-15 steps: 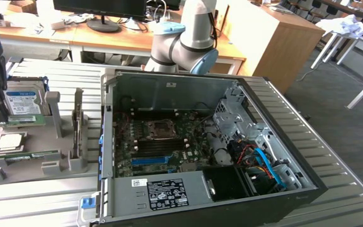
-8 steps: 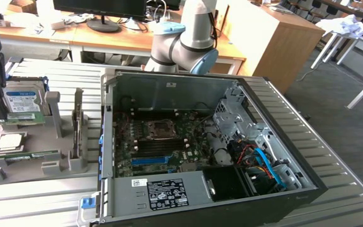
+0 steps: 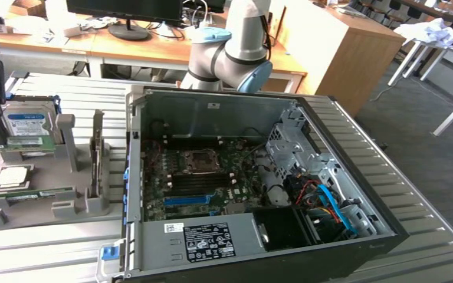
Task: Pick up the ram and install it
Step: 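Pick up the ram and move it above insertion slot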
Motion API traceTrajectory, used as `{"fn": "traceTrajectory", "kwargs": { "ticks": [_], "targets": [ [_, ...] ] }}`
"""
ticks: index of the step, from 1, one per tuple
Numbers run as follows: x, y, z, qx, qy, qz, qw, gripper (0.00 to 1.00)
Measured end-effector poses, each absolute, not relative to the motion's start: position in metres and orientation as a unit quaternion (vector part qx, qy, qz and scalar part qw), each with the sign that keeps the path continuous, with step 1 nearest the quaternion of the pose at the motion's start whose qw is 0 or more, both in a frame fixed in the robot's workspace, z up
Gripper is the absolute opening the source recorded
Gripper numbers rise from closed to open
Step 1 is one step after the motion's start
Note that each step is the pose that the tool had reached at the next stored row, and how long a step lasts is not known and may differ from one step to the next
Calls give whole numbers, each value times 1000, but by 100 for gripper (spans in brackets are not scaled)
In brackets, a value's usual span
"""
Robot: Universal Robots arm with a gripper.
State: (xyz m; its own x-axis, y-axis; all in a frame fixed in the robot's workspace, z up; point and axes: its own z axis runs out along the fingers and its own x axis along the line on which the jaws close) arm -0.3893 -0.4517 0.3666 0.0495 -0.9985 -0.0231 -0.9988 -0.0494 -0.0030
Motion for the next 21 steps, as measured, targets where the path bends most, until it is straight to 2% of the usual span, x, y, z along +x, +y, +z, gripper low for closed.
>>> {"fn": "traceTrajectory", "kwargs": {
  "ticks": [21],
  "targets": [
    [-389, -452, 381, -724, 689, 7, 9, 12]
  ]
}}
